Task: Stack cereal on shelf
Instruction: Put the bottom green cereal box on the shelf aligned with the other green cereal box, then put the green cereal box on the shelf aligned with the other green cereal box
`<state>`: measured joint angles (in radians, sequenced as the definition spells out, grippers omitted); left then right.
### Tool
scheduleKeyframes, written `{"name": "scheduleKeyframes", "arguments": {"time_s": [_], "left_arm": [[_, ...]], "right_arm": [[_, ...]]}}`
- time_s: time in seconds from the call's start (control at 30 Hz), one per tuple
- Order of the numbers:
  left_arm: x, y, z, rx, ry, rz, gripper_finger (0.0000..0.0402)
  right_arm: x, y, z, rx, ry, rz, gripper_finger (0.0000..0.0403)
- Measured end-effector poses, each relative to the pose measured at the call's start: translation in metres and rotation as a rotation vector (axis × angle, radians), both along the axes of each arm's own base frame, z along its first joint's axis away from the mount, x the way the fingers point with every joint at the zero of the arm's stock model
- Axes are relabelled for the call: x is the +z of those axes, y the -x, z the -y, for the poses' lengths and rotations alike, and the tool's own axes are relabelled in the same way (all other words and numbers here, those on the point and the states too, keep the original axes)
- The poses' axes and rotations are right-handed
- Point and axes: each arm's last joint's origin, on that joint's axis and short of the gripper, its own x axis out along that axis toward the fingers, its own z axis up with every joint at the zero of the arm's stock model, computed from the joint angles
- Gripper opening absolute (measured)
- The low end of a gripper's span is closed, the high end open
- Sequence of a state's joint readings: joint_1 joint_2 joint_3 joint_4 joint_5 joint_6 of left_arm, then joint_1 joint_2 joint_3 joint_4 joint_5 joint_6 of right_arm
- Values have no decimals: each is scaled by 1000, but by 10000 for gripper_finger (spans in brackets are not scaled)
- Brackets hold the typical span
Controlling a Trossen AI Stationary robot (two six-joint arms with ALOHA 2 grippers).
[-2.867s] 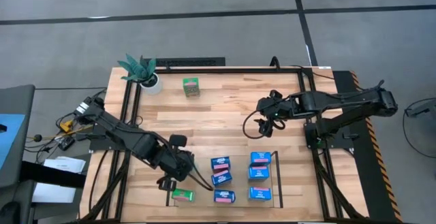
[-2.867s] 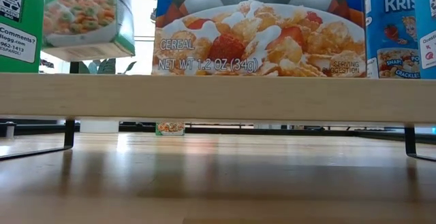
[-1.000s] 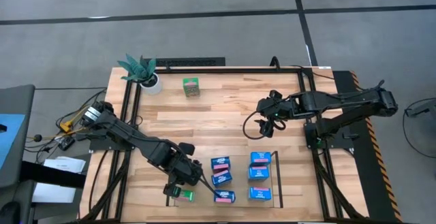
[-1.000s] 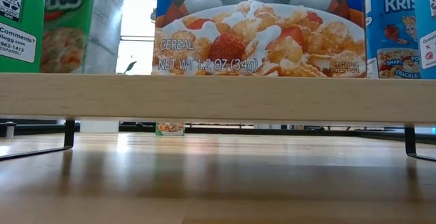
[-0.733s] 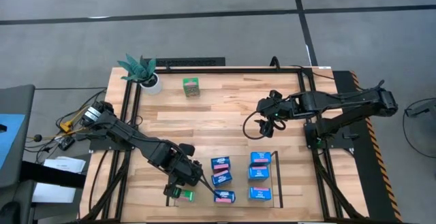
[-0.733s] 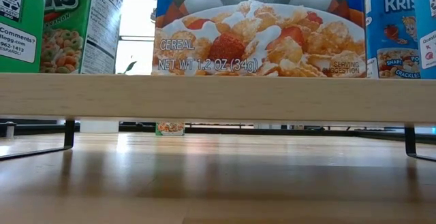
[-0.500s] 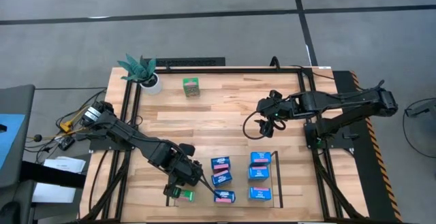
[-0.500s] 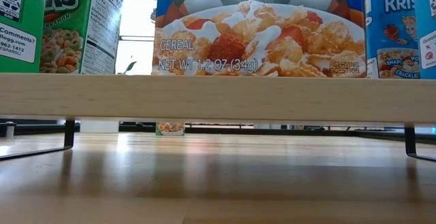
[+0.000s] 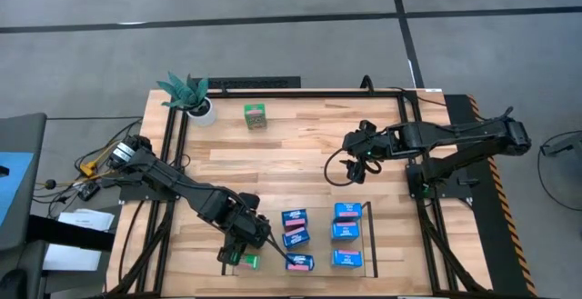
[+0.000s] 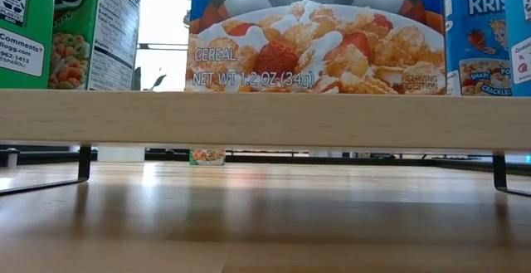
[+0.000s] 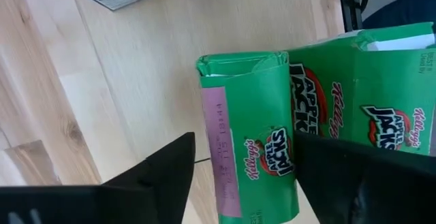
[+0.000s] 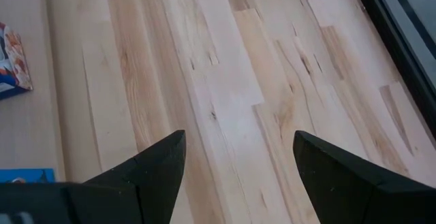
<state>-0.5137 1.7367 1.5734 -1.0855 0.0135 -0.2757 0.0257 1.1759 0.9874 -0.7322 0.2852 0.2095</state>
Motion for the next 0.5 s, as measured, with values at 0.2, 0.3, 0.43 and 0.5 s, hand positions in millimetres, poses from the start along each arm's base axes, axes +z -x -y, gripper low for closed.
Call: {"name": "scheduleKeyframes", "arguments": {"time_s": [0.2, 0.3, 0.43, 0.5], "left_arm": [[6, -1, -2, 35, 41, -16, 226], [10, -2, -4, 43, 44, -15, 226], [19, -4, -6, 53, 82, -9, 226], [24, -4, -7, 59, 104, -27, 226]], "right_arm": [[0, 0, 0, 1, 1, 0, 297], [0, 0, 0, 4, 3, 0, 297], [0, 0, 0, 6, 5, 0, 297], [0, 0, 0, 8, 6, 0, 297]]}}
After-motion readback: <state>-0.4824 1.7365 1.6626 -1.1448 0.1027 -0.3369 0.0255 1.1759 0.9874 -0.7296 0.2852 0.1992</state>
